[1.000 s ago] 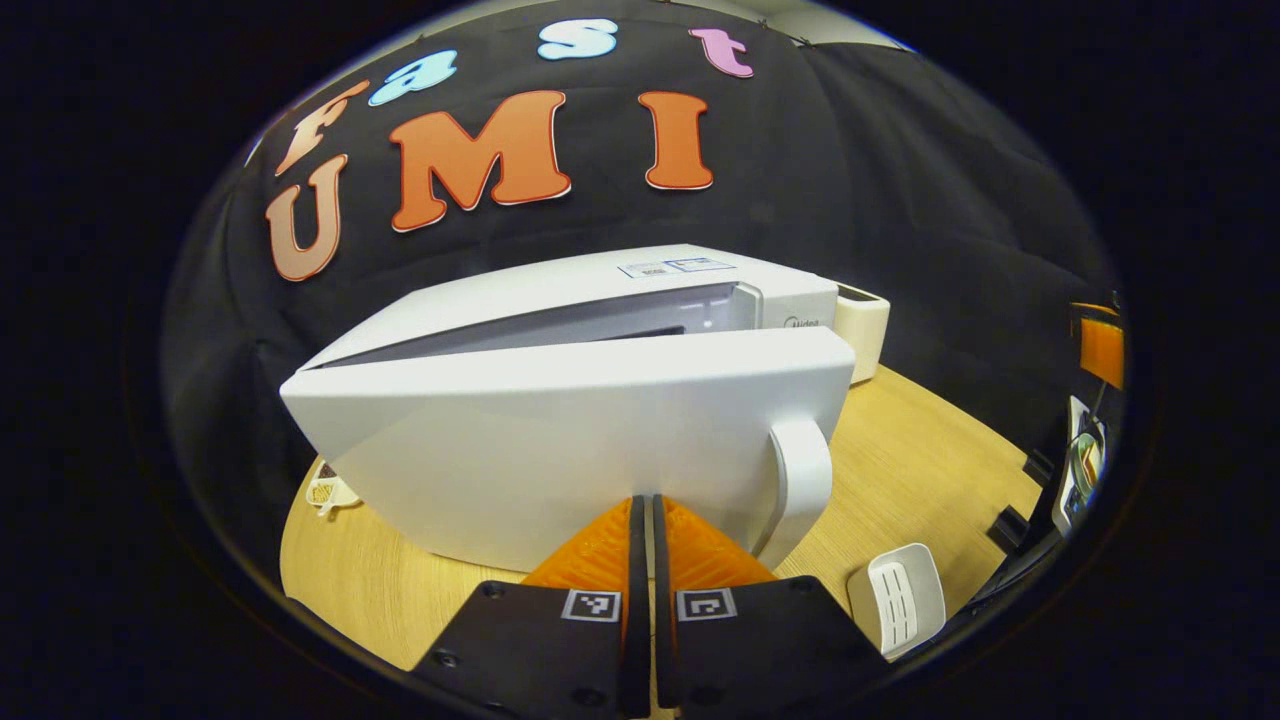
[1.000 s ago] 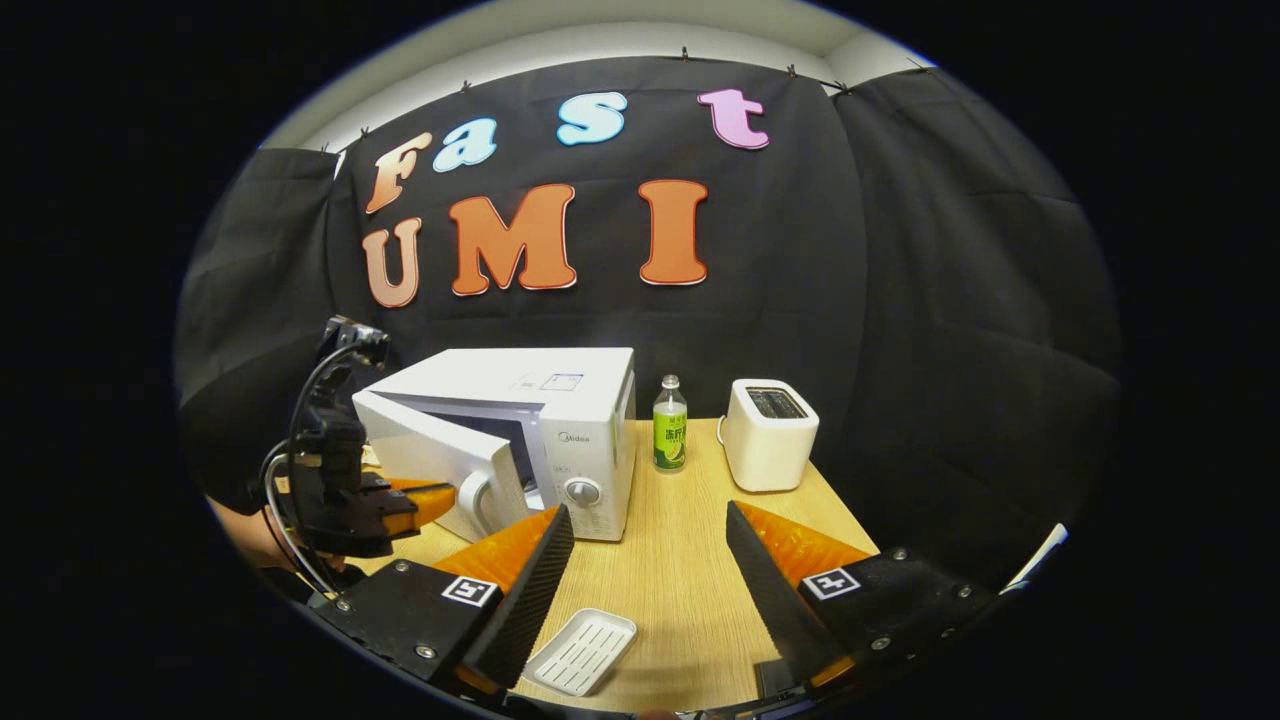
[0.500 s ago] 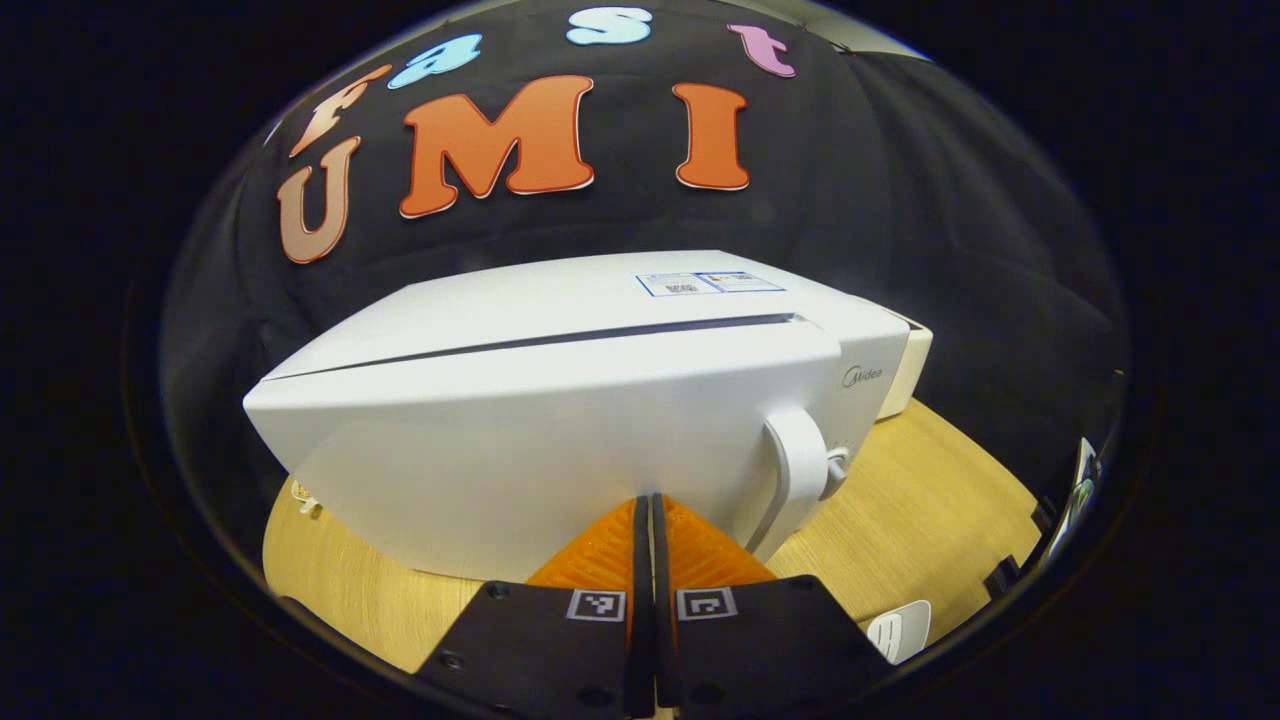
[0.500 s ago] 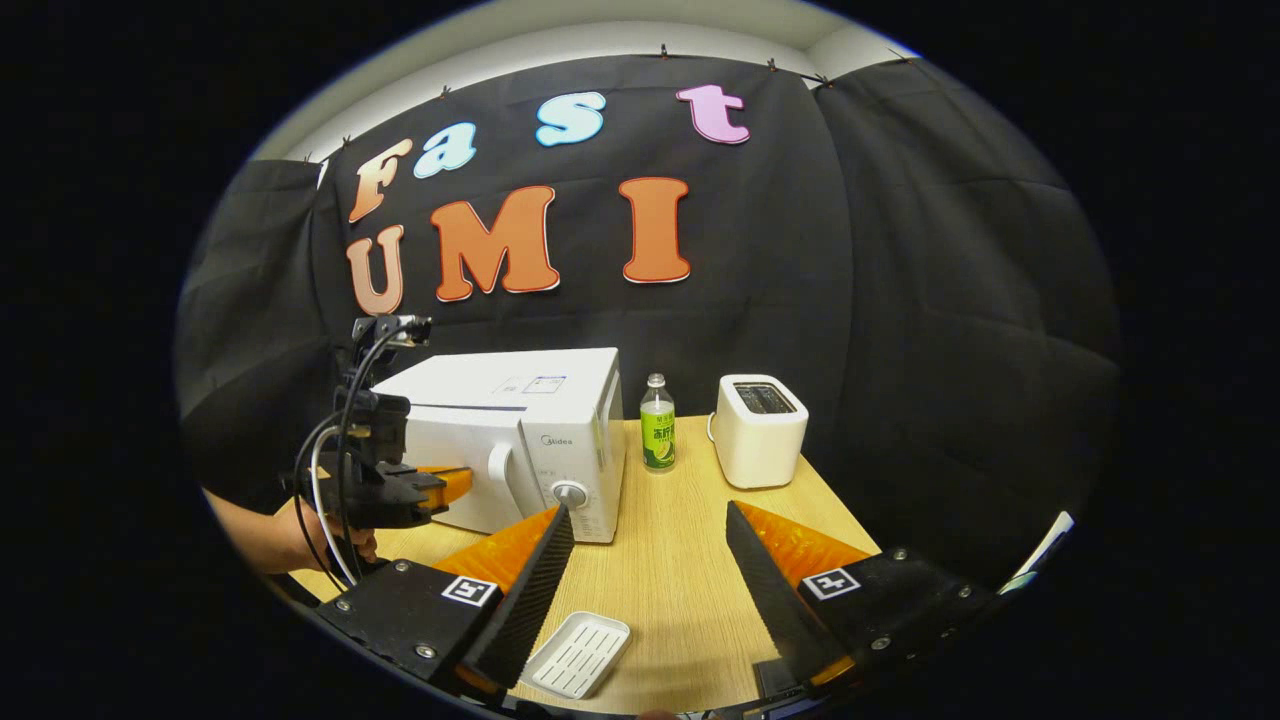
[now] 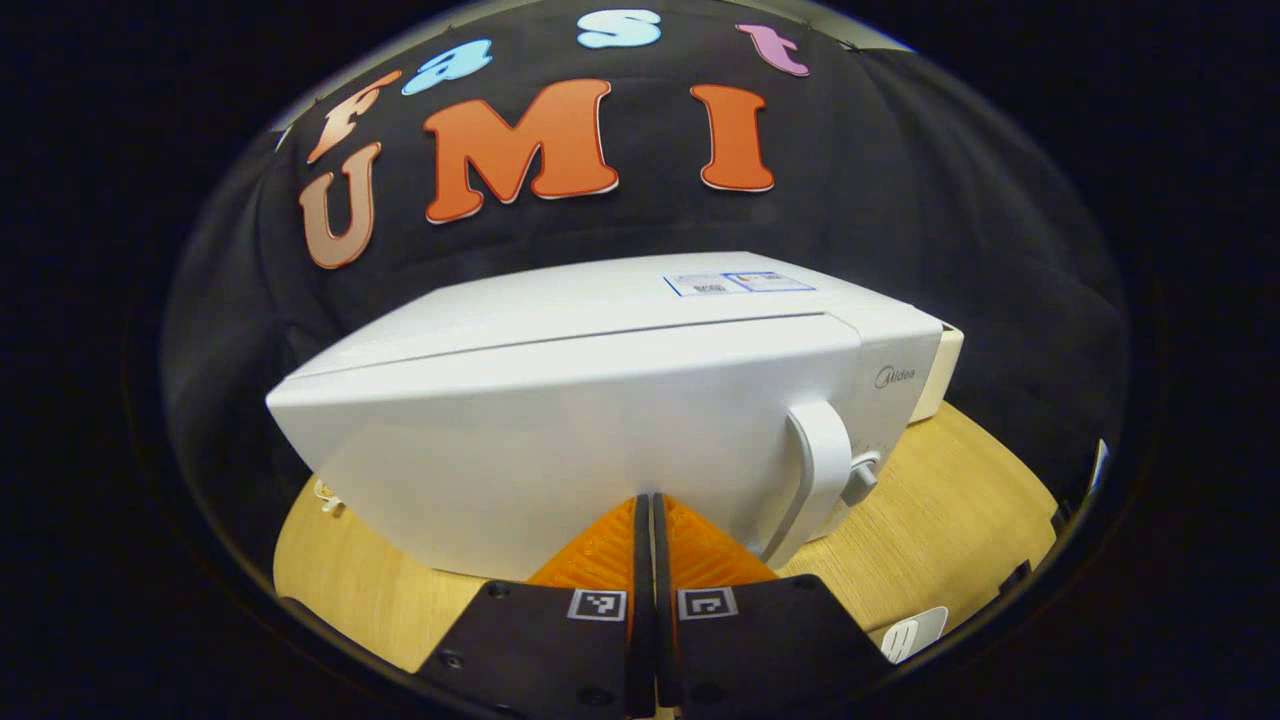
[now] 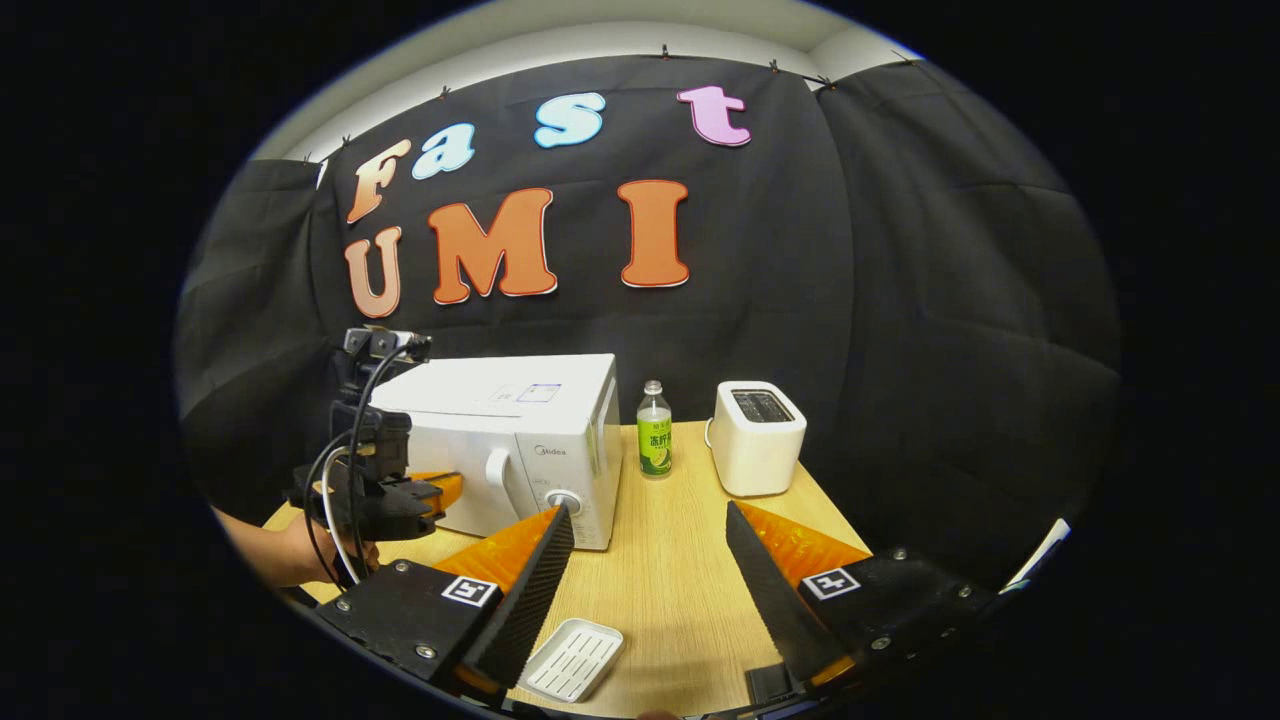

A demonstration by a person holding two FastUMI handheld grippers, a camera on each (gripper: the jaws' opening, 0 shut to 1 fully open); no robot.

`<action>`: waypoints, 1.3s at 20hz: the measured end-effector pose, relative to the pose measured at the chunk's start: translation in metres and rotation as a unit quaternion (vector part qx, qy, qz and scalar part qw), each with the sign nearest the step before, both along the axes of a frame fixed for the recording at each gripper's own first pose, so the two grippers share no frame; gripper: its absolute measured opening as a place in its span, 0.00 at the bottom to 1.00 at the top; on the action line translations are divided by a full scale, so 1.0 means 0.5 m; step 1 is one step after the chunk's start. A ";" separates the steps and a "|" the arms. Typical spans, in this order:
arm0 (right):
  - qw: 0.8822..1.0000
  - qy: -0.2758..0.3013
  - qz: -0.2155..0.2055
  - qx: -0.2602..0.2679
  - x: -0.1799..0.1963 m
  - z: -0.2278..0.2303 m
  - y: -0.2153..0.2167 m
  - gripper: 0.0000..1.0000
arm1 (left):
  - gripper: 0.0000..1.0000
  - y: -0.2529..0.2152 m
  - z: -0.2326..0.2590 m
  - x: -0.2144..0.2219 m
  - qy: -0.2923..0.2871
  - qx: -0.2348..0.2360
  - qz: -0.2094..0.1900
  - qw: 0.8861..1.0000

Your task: Open the microwave oven with the left hand, put the food in, and close the microwave oven.

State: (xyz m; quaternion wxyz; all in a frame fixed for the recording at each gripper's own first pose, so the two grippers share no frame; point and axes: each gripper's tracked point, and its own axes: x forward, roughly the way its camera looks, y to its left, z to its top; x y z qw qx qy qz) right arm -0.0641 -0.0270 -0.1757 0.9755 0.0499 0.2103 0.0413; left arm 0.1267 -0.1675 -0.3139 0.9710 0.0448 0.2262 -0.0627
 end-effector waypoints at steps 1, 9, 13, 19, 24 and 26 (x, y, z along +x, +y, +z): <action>1.000 -0.006 0.002 -0.003 0.004 0.010 0.003 0.95 | 0.05 0.005 0.034 -0.014 -0.013 0.000 0.000 1.000; 0.998 -0.058 0.007 -0.012 0.052 0.115 0.018 0.95 | 0.08 0.149 0.313 -0.122 -0.105 -0.021 0.042 0.993; 0.994 -0.102 0.017 -0.017 0.073 0.189 0.022 0.95 | 0.29 0.222 0.422 -0.159 -0.137 -0.035 0.075 0.987; 0.986 -0.157 0.032 -0.039 0.089 0.291 0.023 0.95 | 0.61 0.276 0.560 -0.222 -0.190 -0.027 0.080 0.978; 0.981 -0.188 0.040 -0.032 0.090 0.346 0.030 0.95 | 0.80 0.303 0.638 -0.265 -0.221 -0.030 0.078 0.972; 0.980 -0.192 0.042 -0.029 0.086 0.353 0.029 1.00 | 0.84 0.312 0.657 -0.278 -0.230 -0.028 0.079 0.970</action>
